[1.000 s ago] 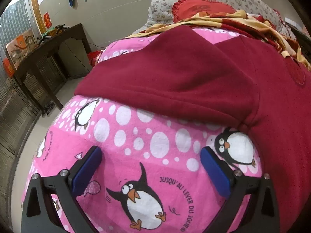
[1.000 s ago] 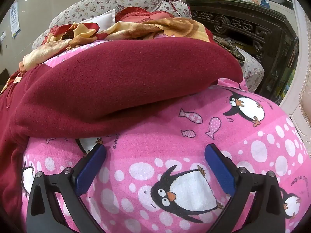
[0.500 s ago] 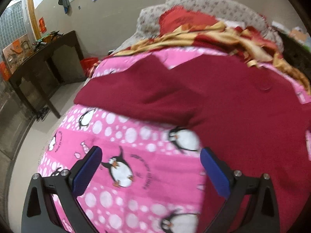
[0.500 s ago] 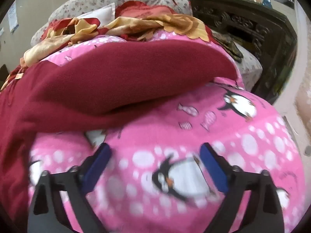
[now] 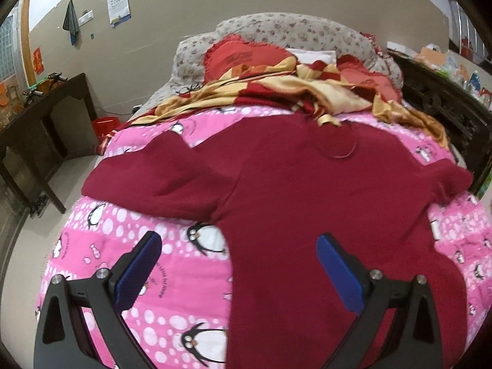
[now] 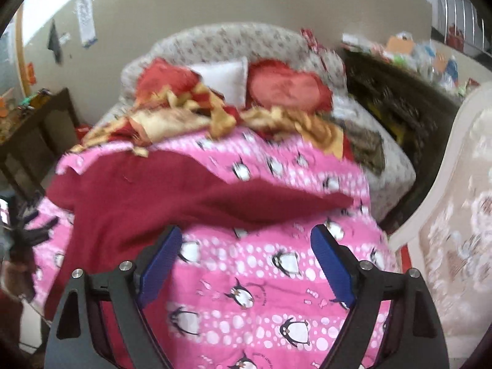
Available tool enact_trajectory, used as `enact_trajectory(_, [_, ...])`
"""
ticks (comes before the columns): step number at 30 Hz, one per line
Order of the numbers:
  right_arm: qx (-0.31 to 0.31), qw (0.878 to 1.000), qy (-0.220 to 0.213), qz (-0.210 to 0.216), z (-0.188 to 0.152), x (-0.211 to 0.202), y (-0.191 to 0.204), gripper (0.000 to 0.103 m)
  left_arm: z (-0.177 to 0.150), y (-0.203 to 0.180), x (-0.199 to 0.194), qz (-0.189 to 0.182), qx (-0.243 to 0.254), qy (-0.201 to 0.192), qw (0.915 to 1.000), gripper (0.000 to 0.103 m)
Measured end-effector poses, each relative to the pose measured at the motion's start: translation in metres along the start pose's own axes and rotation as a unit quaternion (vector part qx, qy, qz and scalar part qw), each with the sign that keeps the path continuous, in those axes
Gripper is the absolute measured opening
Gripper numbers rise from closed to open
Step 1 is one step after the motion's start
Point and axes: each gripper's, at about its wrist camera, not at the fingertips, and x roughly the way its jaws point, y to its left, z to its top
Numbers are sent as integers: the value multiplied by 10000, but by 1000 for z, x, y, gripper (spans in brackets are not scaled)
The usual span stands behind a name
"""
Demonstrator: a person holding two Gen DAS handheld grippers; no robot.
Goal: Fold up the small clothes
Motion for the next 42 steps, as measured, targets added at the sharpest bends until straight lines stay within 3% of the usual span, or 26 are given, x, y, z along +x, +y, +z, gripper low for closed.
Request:
enact_trajectory(3, [141,9990,-83,409,7,0,18,103,1,-2,-4,-16,-57,-21,10000,103])
enact_trajectory(12, [21,9967,107,799,-12,73,113,103,2,7,-7,115,-179,6,9998,103])
enact_trajectory(19, [-207,9958,303,838,-24,131,175,103,4,14,0,126,-252,57,9996,103])
enact_trajectory(21, [-309,9970,305,639,-28,144,187,103,4,16,3,104,-278,75,9995,103])
enact_trajectory(42, [-390,9954,549,677,-35,191,236,103,7,25,37,93,-511,272,9983,103])
